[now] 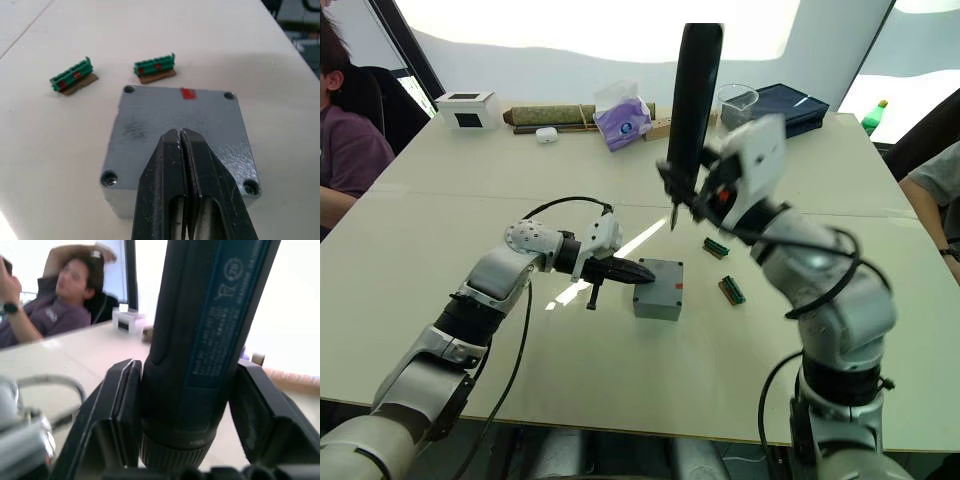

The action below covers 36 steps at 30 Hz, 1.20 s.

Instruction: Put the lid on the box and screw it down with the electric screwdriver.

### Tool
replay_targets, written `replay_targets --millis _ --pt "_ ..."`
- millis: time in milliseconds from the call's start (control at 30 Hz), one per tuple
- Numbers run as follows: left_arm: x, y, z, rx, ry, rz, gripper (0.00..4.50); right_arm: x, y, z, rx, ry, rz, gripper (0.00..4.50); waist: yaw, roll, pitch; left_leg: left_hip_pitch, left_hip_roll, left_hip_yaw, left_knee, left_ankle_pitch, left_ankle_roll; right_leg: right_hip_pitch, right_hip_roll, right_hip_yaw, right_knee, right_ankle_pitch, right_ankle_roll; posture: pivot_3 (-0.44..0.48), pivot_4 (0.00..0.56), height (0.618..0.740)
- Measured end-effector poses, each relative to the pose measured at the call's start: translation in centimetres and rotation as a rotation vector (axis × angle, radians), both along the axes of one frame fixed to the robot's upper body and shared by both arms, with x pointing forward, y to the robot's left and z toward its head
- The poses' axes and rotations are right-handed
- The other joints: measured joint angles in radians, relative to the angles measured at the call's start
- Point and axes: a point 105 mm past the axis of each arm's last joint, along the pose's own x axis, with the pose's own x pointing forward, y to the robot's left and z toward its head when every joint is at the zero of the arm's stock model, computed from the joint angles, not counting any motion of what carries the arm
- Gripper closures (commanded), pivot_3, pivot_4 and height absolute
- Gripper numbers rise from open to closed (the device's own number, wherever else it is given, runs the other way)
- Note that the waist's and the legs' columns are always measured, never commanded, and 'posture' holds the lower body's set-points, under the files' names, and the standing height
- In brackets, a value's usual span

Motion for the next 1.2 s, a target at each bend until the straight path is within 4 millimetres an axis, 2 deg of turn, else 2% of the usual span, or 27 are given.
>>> replay_targets --millis 67,100,200,233,267,333,467,633,867,933,967,1000,1067,1200 --pt "0.3 0.5 1.5 -0.041 0.019 0.018 4.50 0.1 -2.3 0.0 -0.067 0.103 -0.073 2.33 0.007 -0.001 0.001 -0.001 0.000 0.000 0.000 0.000 0.000 -0.001 -0.001 -0.001 0.000 0.000 0.000 0.000 0.150 0.739" --pt "0.4 1.1 2.5 -0.050 0.009 0.030 4.50 0.2 -4.0 -0.9 -0.083 0.196 -0.119 2.33 0.008 -0.001 0.001 -0.001 0.000 0.001 -0.001 0.000 0.000 -0.002 -0.001 0.000 -0.001 0.000 0.000 0.000 0.150 0.739" --pt "0.0 2.3 4.0 -0.012 -0.041 0.000 4.50 0.1 -8.8 -4.5 -0.111 0.481 -0.247 2.33 0.017 0.001 0.001 -0.001 -0.001 0.004 -0.003 0.000 0.000 -0.005 -0.001 0.002 0.000 0.000 0.000 0.000 0.150 0.739" --pt "-0.5 2.5 4.0 0.008 -0.046 -0.026 4.50 -0.4 -10.4 -5.9 -0.136 0.568 -0.274 2.33 0.023 0.001 0.001 -0.001 -0.001 0.004 -0.003 0.000 0.000 -0.005 -0.001 0.002 -0.001 0.000 0.000 0.000 0.150 0.739" --pt "-1.1 2.9 3.9 0.041 -0.047 -0.055 4.50 -1.4 -12.5 -8.3 -0.163 0.714 -0.308 2.33 0.027 0.001 0.001 -0.002 -0.001 0.004 -0.003 0.000 0.000 -0.004 -0.001 0.002 -0.002 0.000 -0.001 0.000 0.150 0.739" --pt "-1.7 3.6 3.5 0.083 -0.035 -0.073 4.50 -2.5 -14.8 -11.3 -0.146 0.899 -0.348 2.33 0.023 0.001 0.002 -0.002 -0.001 0.007 -0.003 -0.001 0.002 -0.006 -0.001 0.006 -0.003 0.000 0.000 0.000 0.150 0.739" --pt "-3.0 2.1 3.2 0.090 -0.048 -0.149 4.50 -3.7 -15.3 -13.5 -0.097 1.066 -0.298 2.33 -0.005 0.004 0.004 0.000 -0.001 0.008 -0.001 -0.001 0.002 -0.004 0.000 0.008 -0.002 0.000 0.000 0.000 0.150 0.739" --pt "-3.4 1.7 2.8 0.090 -0.043 -0.146 4.50 -3.8 -16.7 -16.5 -0.061 1.221 -0.365 2.33 -0.016 0.004 0.004 0.000 0.000 0.007 -0.001 -0.001 0.002 -0.005 0.000 0.008 -0.001 0.000 0.000 0.000 0.150 0.739" --pt "-3.6 1.8 2.4 0.089 -0.029 -0.131 4.50 -2.7 -16.1 -17.1 -0.099 1.233 -0.374 2.33 -0.009 0.005 0.005 0.000 0.000 0.007 -0.001 -0.001 0.002 -0.005 0.001 0.008 -0.001 0.000 0.000 0.000 0.150 0.739" --pt "-3.5 1.8 2.3 0.088 -0.031 -0.125 4.50 -2.5 -16.0 -17.5 -0.101 1.239 -0.379 1.34 -0.007 0.005 0.005 0.000 0.000 0.007 -0.001 -0.001 0.002 -0.005 0.001 0.008 -0.001 0.000 0.000 0.000 0.150 0.739" --pt "-3.5 1.8 2.3 0.089 -0.031 -0.123 4.50 -2.5 -16.0 -17.5 -0.104 1.239 -0.380 1.15 -0.005 0.005 0.005 0.000 0.000 0.007 -0.001 -0.001 0.002 -0.005 0.000 0.008 -0.001 0.000 0.000 0.000 0.150 0.739" --pt "-3.4 1.8 2.3 0.089 -0.030 -0.120 4.50 -2.3 -16.0 -17.3 -0.104 1.230 -0.380 0.71 -0.004 0.005 0.005 0.000 0.000 0.007 -0.001 -0.001 0.002 -0.005 0.000 0.008 -0.001 0.000 0.000 0.000 0.150 0.739" --pt "-3.3 1.9 2.2 0.088 -0.029 -0.118 4.50 -2.2 -16.1 -17.1 -0.108 1.223 -0.387 0.12 -0.004 0.005 0.005 0.000 0.000 0.007 -0.001 -0.001 0.002 -0.005 0.000 0.008 -0.001 0.000 0.000 0.000 0.150 0.739" --pt "-2.9 2.1 2.0 0.086 -0.013 -0.100 4.50 -2.4 -16.2 -17.0 -0.135 1.200 -0.396 0.12 -0.005 0.005 0.005 0.000 0.000 0.007 -0.001 -0.001 0.002 -0.005 0.001 0.008 -0.001 0.000 0.000 0.000 0.150 0.739"
